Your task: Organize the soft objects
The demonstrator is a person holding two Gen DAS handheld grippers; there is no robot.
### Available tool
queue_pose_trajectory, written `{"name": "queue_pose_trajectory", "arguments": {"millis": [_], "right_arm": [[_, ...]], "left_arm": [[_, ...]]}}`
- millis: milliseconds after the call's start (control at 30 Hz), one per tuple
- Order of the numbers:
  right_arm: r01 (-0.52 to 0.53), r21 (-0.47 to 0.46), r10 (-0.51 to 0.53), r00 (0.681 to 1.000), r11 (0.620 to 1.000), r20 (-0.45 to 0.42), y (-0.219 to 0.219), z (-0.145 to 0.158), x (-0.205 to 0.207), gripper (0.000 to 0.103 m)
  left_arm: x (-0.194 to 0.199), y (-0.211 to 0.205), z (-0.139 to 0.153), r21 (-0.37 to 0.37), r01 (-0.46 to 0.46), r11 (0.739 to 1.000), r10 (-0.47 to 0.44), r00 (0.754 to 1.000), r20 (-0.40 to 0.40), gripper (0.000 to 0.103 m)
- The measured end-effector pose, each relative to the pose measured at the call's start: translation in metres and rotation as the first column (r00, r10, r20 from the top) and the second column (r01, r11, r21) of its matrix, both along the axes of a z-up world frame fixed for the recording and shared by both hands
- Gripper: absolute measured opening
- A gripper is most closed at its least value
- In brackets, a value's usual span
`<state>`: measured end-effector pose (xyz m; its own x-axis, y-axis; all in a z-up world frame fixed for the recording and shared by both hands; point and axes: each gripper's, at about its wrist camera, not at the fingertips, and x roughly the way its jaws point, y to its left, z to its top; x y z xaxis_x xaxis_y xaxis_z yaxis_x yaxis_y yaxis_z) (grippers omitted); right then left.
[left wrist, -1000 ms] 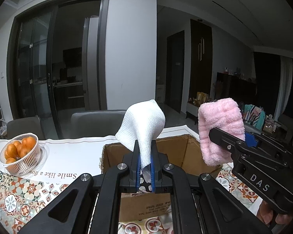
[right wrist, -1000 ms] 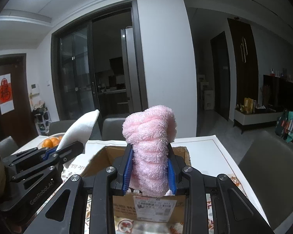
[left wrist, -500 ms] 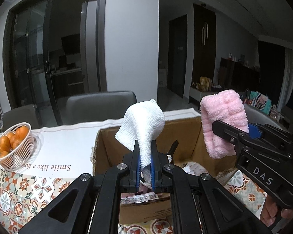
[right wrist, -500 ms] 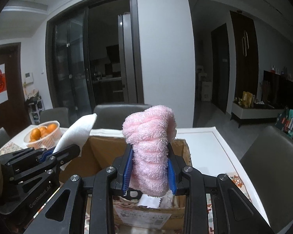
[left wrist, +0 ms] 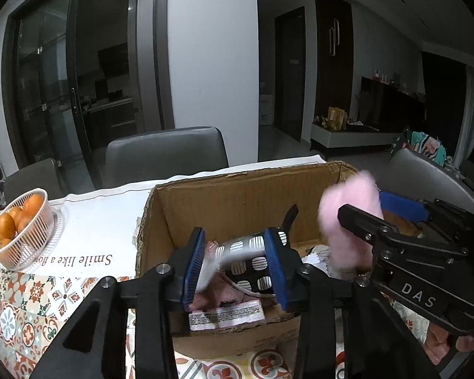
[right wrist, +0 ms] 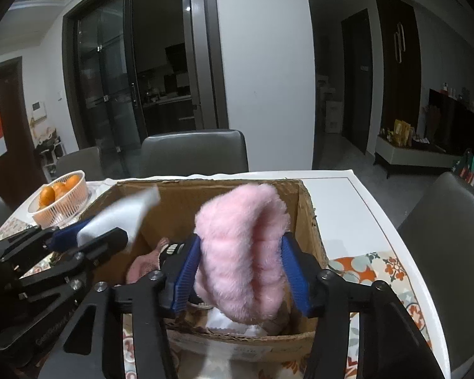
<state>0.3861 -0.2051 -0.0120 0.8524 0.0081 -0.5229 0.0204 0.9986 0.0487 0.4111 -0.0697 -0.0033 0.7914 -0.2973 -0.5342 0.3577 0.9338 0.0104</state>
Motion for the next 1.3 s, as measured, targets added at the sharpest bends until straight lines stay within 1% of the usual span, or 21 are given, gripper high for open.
{"name": "queue_pose_trajectory", "arguments": {"millis": [33, 67, 200, 500, 600, 633, 667, 733, 767, 900, 967, 1033, 1167, 1300], "right_arm": [[0.008, -0.008, -0.008, 1.000, 1.000, 0.004, 0.000, 0.001, -0.002, 0.059], [0.014, -0.014, -0.014, 1.000, 1.000, 0.008, 0.000, 0.002, -0.003, 0.061], [0.032, -0.026, -0.032, 0.999, 0.999, 0.033, -0.001, 0.011, -0.013, 0.066], [0.049, -0.049, -0.045, 0.995, 0.998, 0.084, 0.004, 0.034, -0.050, 0.066], [0.055, -0.054, -0.049, 0.993, 0.997, 0.105, 0.008, 0.043, -0.068, 0.066], [0.057, -0.053, -0.051, 0.992, 0.997, 0.114, 0.008, 0.046, -0.075, 0.066], [0.062, -0.053, -0.056, 0.991, 0.997, 0.120, 0.010, 0.049, -0.082, 0.067], [0.074, -0.057, -0.066, 0.989, 0.996, 0.131, 0.012, 0.055, -0.096, 0.072], [0.080, -0.060, -0.071, 0.988, 0.995, 0.139, 0.013, 0.058, -0.104, 0.072], [0.084, -0.068, -0.072, 0.985, 0.994, 0.159, 0.018, 0.066, -0.133, 0.073], [0.088, -0.071, -0.075, 0.982, 0.994, 0.171, 0.020, 0.071, -0.147, 0.075], [0.096, -0.075, -0.080, 0.980, 0.993, 0.184, 0.022, 0.075, -0.159, 0.077], [0.101, -0.090, -0.080, 0.975, 0.991, 0.207, 0.028, 0.083, -0.182, 0.078], [0.104, -0.095, -0.081, 0.972, 0.990, 0.221, 0.031, 0.085, -0.202, 0.081]], "left_arm": [[-0.001, 0.000, 0.000, 0.002, -0.006, 1.000, 0.006, 1.000, -0.001, 0.047], [-0.003, 0.000, 0.002, 0.004, -0.015, 1.000, 0.015, 1.000, 0.002, 0.049], [-0.011, 0.005, 0.008, 0.001, -0.045, 0.999, 0.045, 0.999, 0.016, 0.053], [-0.055, 0.022, 0.032, -0.018, -0.102, 0.995, 0.103, 0.993, 0.065, 0.061], [-0.075, 0.027, 0.041, -0.013, -0.126, 0.992, 0.127, 0.988, 0.083, 0.063], [-0.080, 0.028, 0.043, -0.011, -0.131, 0.991, 0.132, 0.987, 0.089, 0.066], [-0.087, 0.029, 0.046, -0.010, -0.137, 0.991, 0.137, 0.986, 0.096, 0.067], [-0.101, 0.032, 0.051, -0.012, -0.140, 0.990, 0.141, 0.984, 0.111, 0.070], [-0.109, 0.034, 0.054, -0.010, -0.147, 0.989, 0.148, 0.982, 0.119, 0.072], [-0.136, 0.037, 0.063, -0.003, -0.164, 0.986, 0.163, 0.975, 0.152, 0.077], [-0.148, 0.040, 0.066, -0.005, -0.174, 0.985, 0.173, 0.971, 0.163, 0.082], [-0.161, 0.044, 0.070, -0.014, -0.184, 0.983, 0.183, 0.968, 0.172, 0.084], [-0.186, 0.049, 0.073, -0.018, -0.199, 0.980, 0.199, 0.961, 0.192, 0.090], [-0.210, 0.052, 0.074, -0.009, -0.222, 0.975, 0.219, 0.953, 0.211, 0.092]]}}
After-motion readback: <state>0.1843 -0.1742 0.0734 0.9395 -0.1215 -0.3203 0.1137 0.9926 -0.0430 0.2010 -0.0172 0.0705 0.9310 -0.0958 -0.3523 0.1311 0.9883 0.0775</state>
